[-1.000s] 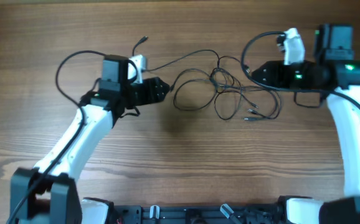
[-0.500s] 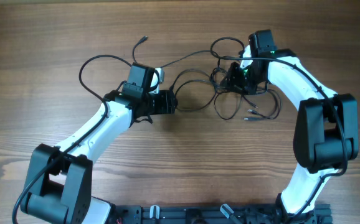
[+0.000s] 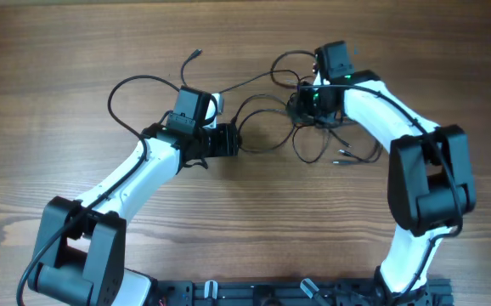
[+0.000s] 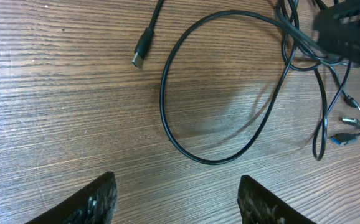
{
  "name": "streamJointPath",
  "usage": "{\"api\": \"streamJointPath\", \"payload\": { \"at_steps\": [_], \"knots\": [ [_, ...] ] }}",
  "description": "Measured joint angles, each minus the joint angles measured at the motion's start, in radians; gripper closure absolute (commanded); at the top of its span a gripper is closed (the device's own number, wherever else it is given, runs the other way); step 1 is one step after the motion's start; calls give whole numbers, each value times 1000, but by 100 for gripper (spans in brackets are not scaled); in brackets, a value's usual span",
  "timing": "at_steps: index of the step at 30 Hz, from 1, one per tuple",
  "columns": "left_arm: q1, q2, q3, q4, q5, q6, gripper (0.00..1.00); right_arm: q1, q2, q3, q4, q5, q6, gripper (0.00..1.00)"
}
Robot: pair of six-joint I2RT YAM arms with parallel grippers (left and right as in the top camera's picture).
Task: Untangle cables
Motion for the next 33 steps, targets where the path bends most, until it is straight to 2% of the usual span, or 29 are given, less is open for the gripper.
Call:
{"api": "streamJointPath", "payload": {
  "at_steps": [2, 6, 9, 13, 20, 21, 22, 23, 25, 27, 28, 31, 33],
  "knots": [
    [0, 0, 0, -9, 0, 0, 36, 5, 10, -2, 35, 42, -56, 59],
    [0, 0, 0, -19, 0, 0, 36, 4, 5, -3, 94, -7, -333, 58],
    [0, 0, 0, -19, 0, 0, 36, 4, -26, -3, 98, -21, -466, 58],
    [0, 0, 0, -19, 0, 0, 37, 4, -45, 1, 66, 63, -517, 58],
    [0, 0, 0, -20, 0, 0, 37, 4, -5, 1, 42, 114, -514, 59],
    [0, 0, 0, -20, 0, 0, 37, 4, 3, 1, 42, 115, -511, 65],
    [0, 0, 0, -20, 0, 0, 37, 4, 6, -1, 42, 116, -508, 92],
    [0, 0, 0, -19, 0, 0, 37, 4, 6, -8, 43, 118, -503, 96],
    [0, 0, 0, -19, 0, 0, 37, 4, 6, -22, 34, 108, -491, 96],
    [0, 0, 0, -20, 0, 0, 37, 0, 6, -23, 29, -21, -489, 96],
    [0, 0, 0, -19, 0, 0, 36, -2, 5, -23, 29, -157, -503, 96],
    [0, 0, 0, -19, 1, 2, 24, 0, -60, -23, 28, -501, -552, 96],
    [0, 0, 0, 2, 21, 7, 21, 1, -149, -19, 27, -579, -565, 96]
  ]
}}
